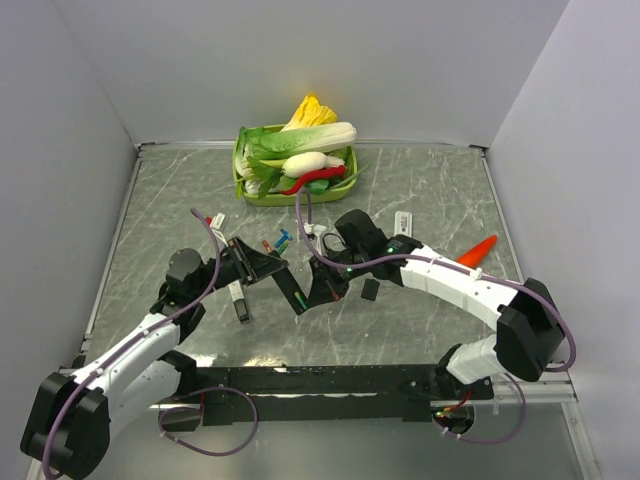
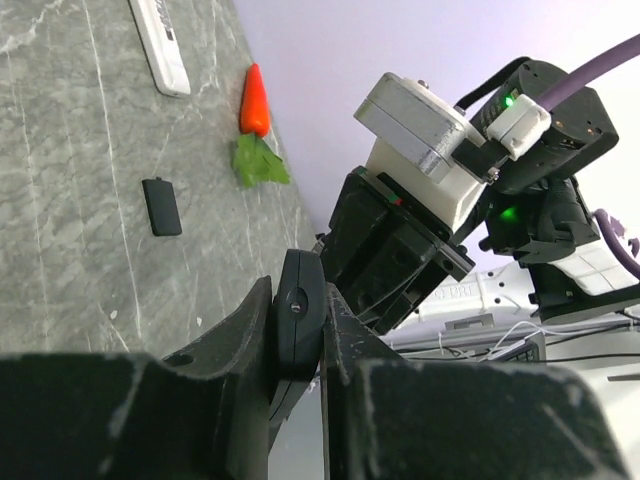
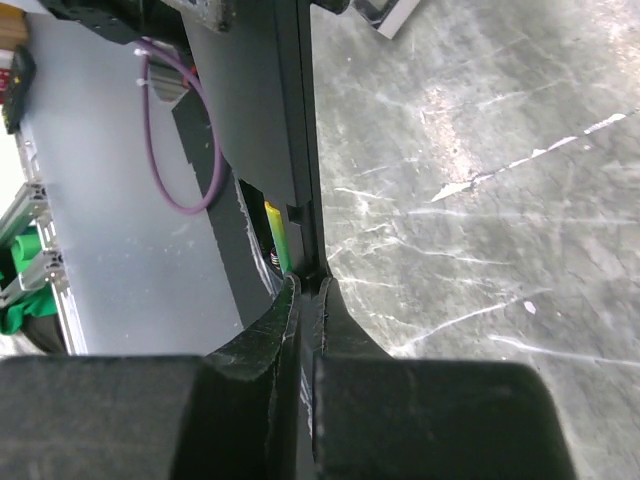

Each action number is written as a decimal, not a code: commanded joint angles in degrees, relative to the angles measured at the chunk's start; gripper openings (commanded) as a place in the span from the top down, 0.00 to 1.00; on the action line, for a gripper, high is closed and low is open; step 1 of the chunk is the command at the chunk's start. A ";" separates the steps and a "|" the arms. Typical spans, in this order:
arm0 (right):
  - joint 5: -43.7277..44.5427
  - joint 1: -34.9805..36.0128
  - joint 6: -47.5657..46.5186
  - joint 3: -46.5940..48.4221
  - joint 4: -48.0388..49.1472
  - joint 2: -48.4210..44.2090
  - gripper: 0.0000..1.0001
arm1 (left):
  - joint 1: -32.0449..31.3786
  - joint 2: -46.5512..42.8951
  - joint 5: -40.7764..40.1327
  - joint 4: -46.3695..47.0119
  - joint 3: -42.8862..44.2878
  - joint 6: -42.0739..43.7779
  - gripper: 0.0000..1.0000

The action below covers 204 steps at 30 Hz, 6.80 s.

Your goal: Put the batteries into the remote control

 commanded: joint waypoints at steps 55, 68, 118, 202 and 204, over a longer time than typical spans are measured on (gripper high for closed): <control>47.55 1.64 16.68 45.73 -4.16 46.31 0.44 | 2.63 -30.13 -50.03 -45.92 8.53 30.76 0.99; 50.27 2.78 16.51 49.34 -7.76 50.89 0.47 | 2.63 -30.31 -49.59 -45.83 8.53 30.85 0.99; 51.06 1.64 21.17 -0.06 -5.65 12.31 0.60 | 2.63 -29.69 -48.45 -44.95 8.00 30.41 0.99; 44.55 -3.73 69.86 1.44 -14.96 13.10 0.47 | 2.63 -33.21 -50.65 -45.04 9.40 35.33 0.99; 44.73 -3.73 68.81 1.44 -14.97 10.55 0.38 | 2.63 -33.21 -50.73 -45.04 9.40 35.33 0.99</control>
